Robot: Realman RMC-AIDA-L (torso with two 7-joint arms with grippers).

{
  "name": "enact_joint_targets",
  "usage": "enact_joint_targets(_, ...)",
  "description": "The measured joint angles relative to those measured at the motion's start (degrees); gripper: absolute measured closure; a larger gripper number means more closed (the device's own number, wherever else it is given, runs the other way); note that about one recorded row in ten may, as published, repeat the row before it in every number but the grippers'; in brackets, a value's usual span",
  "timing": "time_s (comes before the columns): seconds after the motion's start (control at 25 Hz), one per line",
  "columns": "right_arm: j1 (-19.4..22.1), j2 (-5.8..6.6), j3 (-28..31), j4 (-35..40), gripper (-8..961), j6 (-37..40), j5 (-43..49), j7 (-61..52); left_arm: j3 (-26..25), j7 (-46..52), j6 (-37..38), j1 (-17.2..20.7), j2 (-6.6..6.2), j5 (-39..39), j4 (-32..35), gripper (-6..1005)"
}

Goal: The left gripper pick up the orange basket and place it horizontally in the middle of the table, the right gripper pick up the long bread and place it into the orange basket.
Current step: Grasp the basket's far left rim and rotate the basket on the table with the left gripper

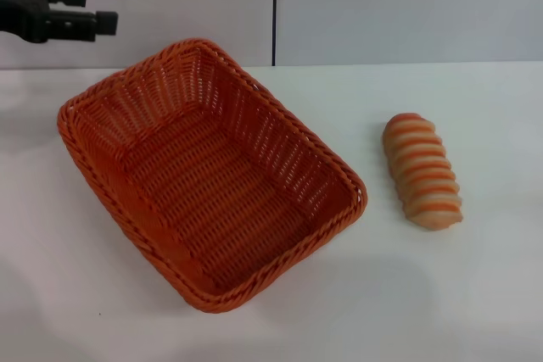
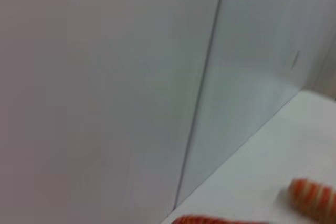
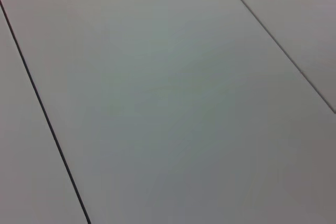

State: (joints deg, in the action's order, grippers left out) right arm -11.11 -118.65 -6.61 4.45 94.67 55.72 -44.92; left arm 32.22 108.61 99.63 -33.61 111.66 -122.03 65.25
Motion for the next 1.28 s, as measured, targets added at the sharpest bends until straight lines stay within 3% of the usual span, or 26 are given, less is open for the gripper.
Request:
enact_joint_targets(0.04,0.06,-0.02,-0.02,-0.03,432,-0.04,0.00,0.00,0.00,0.00,0.00,0.00,0.00,0.00,0.00,259)
enact_joint_targets(0.08,0.12,-0.04,-0.04,-0.05,432,-0.05,0.00,0.00,1.54,0.20,-3.14,-1.41,0.70,-5.18,0.96,259)
enact_joint_targets(0.16,0.21,-0.08,-0.08,-0.13,432,-0.10,0.00,0.00,1.54,0.20,-3.14,-1.41,0.70,-5.18,0.96,259)
enact_joint_targets(0.2,0.22,-0.08,-0.08,-0.17,432,-0.13,0.00,0.00,3.85,0.15,-6.83,-1.73,1.15,-8.63,0.90,259)
enact_joint_targets(0.4,0.34,-0.09,-0.07,-0.23,432,-0.39,0.00,0.00,6.51,0.50,-10.04,-1.76,1.46,-11.02,0.44,260)
enact_joint_targets(0.44,0.34,-0.09,-0.07,-0.23,432,-0.54,0.00,0.00,8.08,0.79,-12.54,-1.92,2.38,-14.01,0.38,260)
enact_joint_targets(0.48,0.34,-0.09,-0.07,-0.23,433,-0.70,0.00,0.00,8.08,0.79,-12.54,-1.92,2.38,-14.01,0.38,260)
enact_joint_targets(0.64,0.33,-0.15,-0.06,-0.35,433,-0.91,0.00,0.01,9.66,0.65,-15.87,-2.51,4.36,-18.16,-0.99,260)
enact_joint_targets(0.88,0.35,-0.17,-0.06,-0.68,433,-1.00,0.00,0.00,12.51,0.70,-19.33,-2.51,6.05,-20.15,-2.52,260)
enact_joint_targets(1.28,0.27,-0.18,-0.06,-0.85,434,-1.16,0.76,0.01,14.81,1.69,-24.85,-3.34,6.22,-21.08,-7.73,260)
